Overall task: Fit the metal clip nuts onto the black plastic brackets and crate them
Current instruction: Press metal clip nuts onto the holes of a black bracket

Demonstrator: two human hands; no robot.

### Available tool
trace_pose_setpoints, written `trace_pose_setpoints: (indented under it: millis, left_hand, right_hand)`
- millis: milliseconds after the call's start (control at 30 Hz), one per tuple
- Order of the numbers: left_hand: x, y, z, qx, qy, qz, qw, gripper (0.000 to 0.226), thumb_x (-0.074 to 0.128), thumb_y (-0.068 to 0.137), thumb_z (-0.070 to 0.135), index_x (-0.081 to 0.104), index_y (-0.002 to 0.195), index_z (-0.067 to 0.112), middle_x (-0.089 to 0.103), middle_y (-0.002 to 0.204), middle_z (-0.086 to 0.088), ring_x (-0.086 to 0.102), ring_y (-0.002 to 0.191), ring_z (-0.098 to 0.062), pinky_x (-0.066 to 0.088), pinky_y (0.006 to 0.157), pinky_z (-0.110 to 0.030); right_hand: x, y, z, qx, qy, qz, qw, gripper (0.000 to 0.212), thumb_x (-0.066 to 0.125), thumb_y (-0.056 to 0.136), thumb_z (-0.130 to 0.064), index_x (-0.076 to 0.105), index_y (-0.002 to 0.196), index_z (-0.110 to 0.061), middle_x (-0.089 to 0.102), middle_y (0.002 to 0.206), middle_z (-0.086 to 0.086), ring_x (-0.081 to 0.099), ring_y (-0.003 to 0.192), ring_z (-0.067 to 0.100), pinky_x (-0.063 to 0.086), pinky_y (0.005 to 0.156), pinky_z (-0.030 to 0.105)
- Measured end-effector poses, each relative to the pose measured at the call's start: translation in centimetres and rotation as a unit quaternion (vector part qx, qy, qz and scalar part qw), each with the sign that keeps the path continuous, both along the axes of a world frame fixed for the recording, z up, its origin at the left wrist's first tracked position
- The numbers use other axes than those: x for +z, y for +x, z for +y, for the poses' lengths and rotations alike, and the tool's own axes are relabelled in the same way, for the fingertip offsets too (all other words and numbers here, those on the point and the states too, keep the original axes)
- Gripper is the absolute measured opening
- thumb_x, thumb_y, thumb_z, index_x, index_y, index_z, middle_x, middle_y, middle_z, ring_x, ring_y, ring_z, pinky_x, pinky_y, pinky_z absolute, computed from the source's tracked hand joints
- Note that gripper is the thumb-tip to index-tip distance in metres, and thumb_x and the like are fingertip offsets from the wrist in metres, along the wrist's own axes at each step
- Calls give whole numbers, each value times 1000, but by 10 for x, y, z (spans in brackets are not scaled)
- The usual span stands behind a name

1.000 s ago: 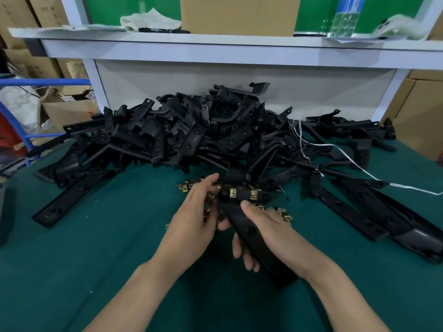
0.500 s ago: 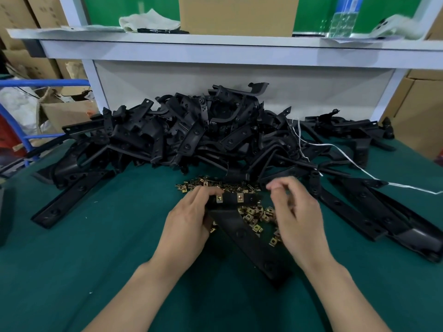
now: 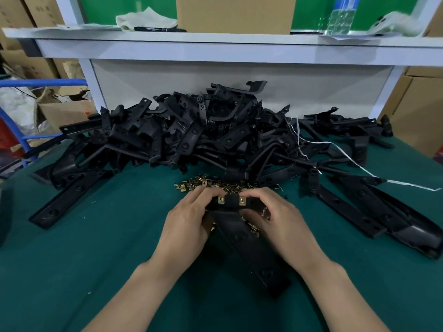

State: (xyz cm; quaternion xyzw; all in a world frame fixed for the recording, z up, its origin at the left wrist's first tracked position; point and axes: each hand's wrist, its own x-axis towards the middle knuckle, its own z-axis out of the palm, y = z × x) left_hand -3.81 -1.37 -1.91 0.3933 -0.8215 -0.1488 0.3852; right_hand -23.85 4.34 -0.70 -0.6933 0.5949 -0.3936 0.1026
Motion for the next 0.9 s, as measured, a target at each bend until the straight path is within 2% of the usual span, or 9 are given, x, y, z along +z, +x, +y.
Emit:
trace_pose_setpoints:
  millis: [200,400,567,767,900]
  left_hand:
    - [-1,1,0,-6,13,1,1000,69,64,80,-13,56,123,40,56,112,23,62,91,-6,56,75,-39]
    - [-3,-3,5,2,11,19,1000,58,64,85,-3,49,121,40,58,113,25,61,93,0,56,77,-37]
    - [-3,-6,7,13,3,40,999,57,66,86,1,47,127,35,63,106,21,63,89,-4,56,75,-38]
    - [1,-5,8,2,-11,39,999,53,65,87,-3,50,124,31,60,112,19,63,89,-9,56,76,-43]
    - [3,-5,7,4,-19,33,999,55,66,85,-7,50,122,31,59,113,16,63,92,-14,55,75,-46]
  right_hand:
    - [-1,-2,-3,3,6,-9,1000,31,62,90,-49,61,121,-44,60,117,-31,59,108,-5,47,82,16]
    - [-1,-2,-5,6,-13,-19,1000,39,49,87,-62,61,120,-45,60,115,-31,59,106,-9,48,84,16]
    - [-2,0,-4,19,-20,-61,998,30,58,90,-45,61,120,-44,62,116,-29,62,102,-12,47,85,14]
    - [-2,-2,-4,12,-14,-35,999,31,63,94,-36,58,123,-47,59,120,-36,59,106,-10,46,83,11]
    - [-3,1,1,2,-19,-9,1000,37,64,95,-31,51,123,-51,56,112,-44,57,96,-17,41,77,4]
